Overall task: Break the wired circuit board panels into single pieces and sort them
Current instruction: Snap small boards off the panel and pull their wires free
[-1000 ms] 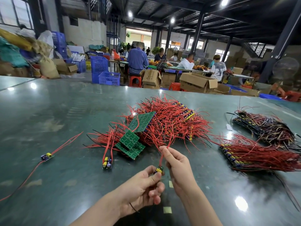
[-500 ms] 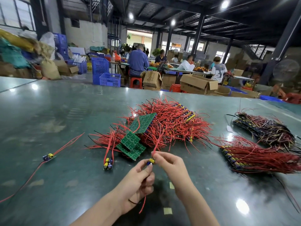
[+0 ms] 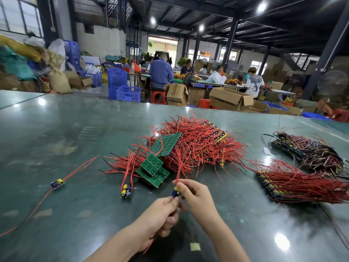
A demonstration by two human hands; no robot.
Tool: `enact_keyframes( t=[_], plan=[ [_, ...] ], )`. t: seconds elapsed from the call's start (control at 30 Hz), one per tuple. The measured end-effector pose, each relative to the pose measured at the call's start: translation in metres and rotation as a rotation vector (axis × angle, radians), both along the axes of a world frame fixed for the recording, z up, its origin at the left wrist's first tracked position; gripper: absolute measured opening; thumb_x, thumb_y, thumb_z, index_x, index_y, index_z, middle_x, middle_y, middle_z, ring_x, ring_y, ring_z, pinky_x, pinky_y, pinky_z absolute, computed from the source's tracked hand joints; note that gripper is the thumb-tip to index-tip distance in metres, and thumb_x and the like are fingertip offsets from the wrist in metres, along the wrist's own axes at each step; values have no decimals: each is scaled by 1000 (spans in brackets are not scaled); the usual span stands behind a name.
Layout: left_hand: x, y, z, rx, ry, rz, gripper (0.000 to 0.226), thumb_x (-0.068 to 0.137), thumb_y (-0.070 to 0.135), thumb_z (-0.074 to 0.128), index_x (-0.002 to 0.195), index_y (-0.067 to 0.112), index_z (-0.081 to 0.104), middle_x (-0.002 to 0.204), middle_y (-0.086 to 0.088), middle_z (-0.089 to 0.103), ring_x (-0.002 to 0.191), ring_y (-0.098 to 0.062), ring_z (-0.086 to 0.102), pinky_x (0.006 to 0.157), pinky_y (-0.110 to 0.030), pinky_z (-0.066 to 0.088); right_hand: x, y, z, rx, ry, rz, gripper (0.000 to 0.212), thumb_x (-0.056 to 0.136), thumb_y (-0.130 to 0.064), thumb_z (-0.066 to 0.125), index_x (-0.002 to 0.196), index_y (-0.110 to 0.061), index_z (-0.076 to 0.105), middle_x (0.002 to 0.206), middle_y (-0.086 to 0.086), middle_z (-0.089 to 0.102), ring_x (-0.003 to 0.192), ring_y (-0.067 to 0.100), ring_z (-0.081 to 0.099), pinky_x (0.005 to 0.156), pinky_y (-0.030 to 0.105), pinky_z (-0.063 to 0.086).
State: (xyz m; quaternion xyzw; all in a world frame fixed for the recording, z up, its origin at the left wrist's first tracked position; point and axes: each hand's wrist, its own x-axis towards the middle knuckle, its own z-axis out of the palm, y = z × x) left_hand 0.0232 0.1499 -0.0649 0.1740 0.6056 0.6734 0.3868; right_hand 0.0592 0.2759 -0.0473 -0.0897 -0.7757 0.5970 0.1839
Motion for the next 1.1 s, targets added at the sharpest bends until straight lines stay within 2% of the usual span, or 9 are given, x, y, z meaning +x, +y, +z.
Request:
enact_keyframes(
  t=[0.2, 0.3, 0.4, 0.5, 0.7, 0.83, 0.9, 0.97, 1.1],
  plan=[
    [0, 1, 2, 1, 12, 63, 28, 104, 28, 34, 93, 15, 56, 45, 2, 37, 37, -8, 19, 37, -14, 18, 2, -6, 0, 53, 24, 29, 12, 83, -14, 70, 88, -25, 72, 61, -16, 64, 58, -3, 55, 58, 15, 45],
    [2, 1, 0, -75, 294, 196, 21, 100, 18, 45, 86, 18, 62, 51, 0, 58, 34, -11, 39, 35, -20, 33, 3, -5, 0, 114, 78, -36, 19, 81, -14, 73, 83, -33, 71, 76, -9, 70, 70, 1, 62, 67, 19, 51],
    [-1, -3, -3, -150, 672, 392, 14, 88, 14, 65, 75, 18, 63, 61, 2, 68, 47, -6, 58, 49, -22, 48, 4, -5, 2, 165, 138, -79, 20, 79, -13, 74, 83, -33, 71, 79, -5, 70, 72, 6, 63, 67, 15, 48],
    [-4, -8, -2, -207, 809, 378, 14, 86, 19, 67, 73, 22, 72, 68, 10, 71, 64, -1, 65, 61, -18, 49, 4, -5, 3, 154, 118, -66, 20, 80, -13, 73, 82, -33, 71, 78, -5, 71, 70, 8, 64, 67, 18, 50],
    [-4, -6, 0, -307, 765, 210, 30, 97, 19, 50, 74, 18, 69, 70, 3, 72, 64, -7, 66, 63, -24, 51, 6, -4, 5, 29, 41, -2, 19, 83, -10, 68, 84, -28, 72, 66, -9, 68, 57, -1, 59, 55, 12, 45],
    [1, -1, 3, 148, 30, 64, 18, 94, 17, 50, 82, 6, 56, 59, -3, 60, 43, -15, 55, 46, -26, 44, 6, 3, 7, -147, 48, 40, 17, 88, -10, 63, 89, -24, 73, 78, -12, 73, 73, -4, 62, 69, 12, 47],
    [2, -1, 4, 269, -165, 24, 15, 86, 21, 54, 80, 7, 57, 55, -1, 51, 39, -11, 46, 39, -22, 40, 7, 5, 7, -274, 30, 69, 15, 89, -12, 61, 89, -19, 74, 77, -8, 72, 75, 4, 61, 74, 19, 48],
    [1, 0, 4, 273, -201, -9, 15, 85, 20, 53, 85, 6, 56, 55, 0, 48, 37, -9, 41, 37, -21, 38, 6, 6, 5, -357, 11, 69, 13, 88, -15, 62, 89, -14, 75, 71, -6, 68, 69, 9, 57, 74, 26, 45],
    [10, 3, 2, 43, 30, 18, 20, 101, 19, 39, 97, 9, 56, 50, 9, 38, 38, -5, 27, 36, -16, 27, 1, 13, 6, -500, 77, -97, 11, 86, -13, 64, 88, -11, 75, 63, -5, 60, 56, 5, 48, 62, 19, 44]
  ],
)
